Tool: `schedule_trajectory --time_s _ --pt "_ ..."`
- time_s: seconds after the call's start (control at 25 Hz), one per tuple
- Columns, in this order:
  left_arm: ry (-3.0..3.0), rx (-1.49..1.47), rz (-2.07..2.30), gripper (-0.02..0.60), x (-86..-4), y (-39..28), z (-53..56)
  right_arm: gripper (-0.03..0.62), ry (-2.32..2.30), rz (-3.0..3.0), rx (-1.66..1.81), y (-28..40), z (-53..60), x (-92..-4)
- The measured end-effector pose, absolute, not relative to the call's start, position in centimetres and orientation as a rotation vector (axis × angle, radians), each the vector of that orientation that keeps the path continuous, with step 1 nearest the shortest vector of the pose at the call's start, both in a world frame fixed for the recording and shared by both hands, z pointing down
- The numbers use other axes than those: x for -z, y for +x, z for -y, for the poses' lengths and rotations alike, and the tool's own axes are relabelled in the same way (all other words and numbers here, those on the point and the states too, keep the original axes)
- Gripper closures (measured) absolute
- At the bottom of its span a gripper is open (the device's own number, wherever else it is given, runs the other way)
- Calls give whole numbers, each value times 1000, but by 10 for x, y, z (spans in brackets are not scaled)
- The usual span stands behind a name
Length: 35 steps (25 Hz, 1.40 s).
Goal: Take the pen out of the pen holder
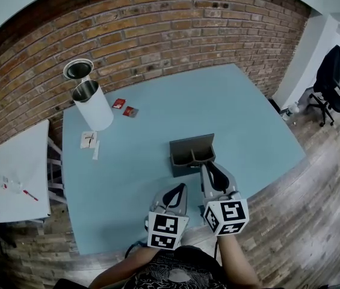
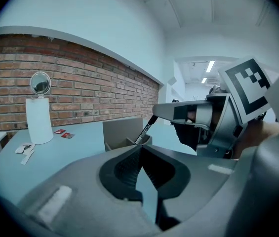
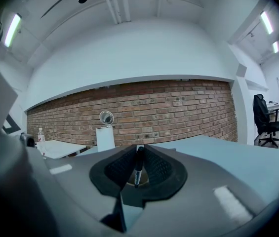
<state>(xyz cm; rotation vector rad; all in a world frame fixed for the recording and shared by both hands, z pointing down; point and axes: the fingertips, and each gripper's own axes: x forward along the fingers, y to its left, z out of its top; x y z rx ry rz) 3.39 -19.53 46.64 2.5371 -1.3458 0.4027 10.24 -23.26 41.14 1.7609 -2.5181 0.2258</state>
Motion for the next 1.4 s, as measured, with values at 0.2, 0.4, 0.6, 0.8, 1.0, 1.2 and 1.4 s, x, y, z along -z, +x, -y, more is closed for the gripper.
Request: schedule_trajectory --time_s 0.2,0.4,0.6,0.8,1.0,1.2,1.4 --pt "2544 -393 1339 577 -465 32 188 543 1765 2505 -251 100 217 -418" --pt "2548 -380 1338 577 -463 29 184 543 1770 2476 -255 99 205 -425" --pt "2555 -368 1325 577 -460 28 179 543 1770 2450 -280 94 189 -432" --pt "2567 -356 1305 577 -458 29 171 543 1758 2432 -293 88 174 -438" --pt "2570 -351 1291 577 -459 29 163 543 1752 2410 -297 85 160 -442" --pt "2574 -349 1278 577 -460 30 156 543 1731 2390 -333 79 147 -447" --pt "2577 -353 1265 577 -461 33 148 543 1726 2381 -336 80 137 -451"
